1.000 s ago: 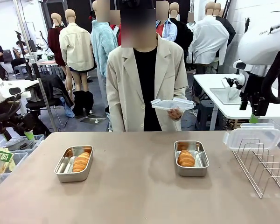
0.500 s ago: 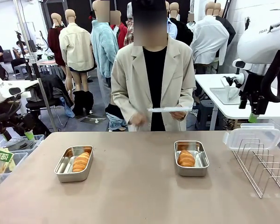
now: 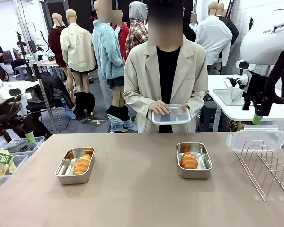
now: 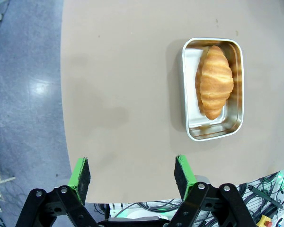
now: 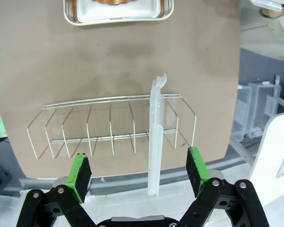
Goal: Place the bread in airtight containers.
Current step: Pick up one Airtight Container lid and hand it to the human.
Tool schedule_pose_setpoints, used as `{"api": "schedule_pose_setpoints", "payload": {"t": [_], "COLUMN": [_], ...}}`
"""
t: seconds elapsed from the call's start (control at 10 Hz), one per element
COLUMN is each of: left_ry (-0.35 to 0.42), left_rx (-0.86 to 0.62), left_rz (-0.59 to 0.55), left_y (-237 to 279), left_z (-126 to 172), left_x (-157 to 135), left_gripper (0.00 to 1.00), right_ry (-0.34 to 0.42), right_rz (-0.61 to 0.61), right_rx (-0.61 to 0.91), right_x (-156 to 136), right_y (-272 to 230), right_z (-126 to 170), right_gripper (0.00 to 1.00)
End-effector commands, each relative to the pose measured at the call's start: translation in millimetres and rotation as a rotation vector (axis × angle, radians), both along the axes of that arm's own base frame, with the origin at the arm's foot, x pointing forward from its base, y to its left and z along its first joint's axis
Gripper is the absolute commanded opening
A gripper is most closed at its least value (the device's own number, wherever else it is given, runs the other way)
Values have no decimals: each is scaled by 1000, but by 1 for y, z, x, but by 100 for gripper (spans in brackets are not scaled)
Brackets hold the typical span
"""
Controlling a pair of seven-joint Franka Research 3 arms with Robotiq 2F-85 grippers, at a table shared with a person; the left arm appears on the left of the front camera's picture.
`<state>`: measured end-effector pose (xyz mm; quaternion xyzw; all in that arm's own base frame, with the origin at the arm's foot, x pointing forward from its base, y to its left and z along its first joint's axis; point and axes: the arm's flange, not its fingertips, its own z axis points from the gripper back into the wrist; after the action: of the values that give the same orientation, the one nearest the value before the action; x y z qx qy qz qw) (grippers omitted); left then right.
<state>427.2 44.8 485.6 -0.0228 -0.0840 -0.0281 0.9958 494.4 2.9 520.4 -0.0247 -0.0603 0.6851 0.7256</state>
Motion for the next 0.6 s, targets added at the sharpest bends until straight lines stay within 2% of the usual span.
{"api": "schedule_pose_setpoints", "payload": {"t": [0.0,0.5], "left_ry": [-9,-9], "left_rx": [-2,-2], "left_rz": [13,13], "left_y": [0,0], "left_z": [1,1], "left_x": [1,1], "left_gripper": [92,92], "right_ry": [6,6], "right_rz": [0,0], "right_rx": [4,4], "right_x": [-1,-1], "right_y": [0,0], "right_z": [0,0], "right_gripper": [100,100]}}
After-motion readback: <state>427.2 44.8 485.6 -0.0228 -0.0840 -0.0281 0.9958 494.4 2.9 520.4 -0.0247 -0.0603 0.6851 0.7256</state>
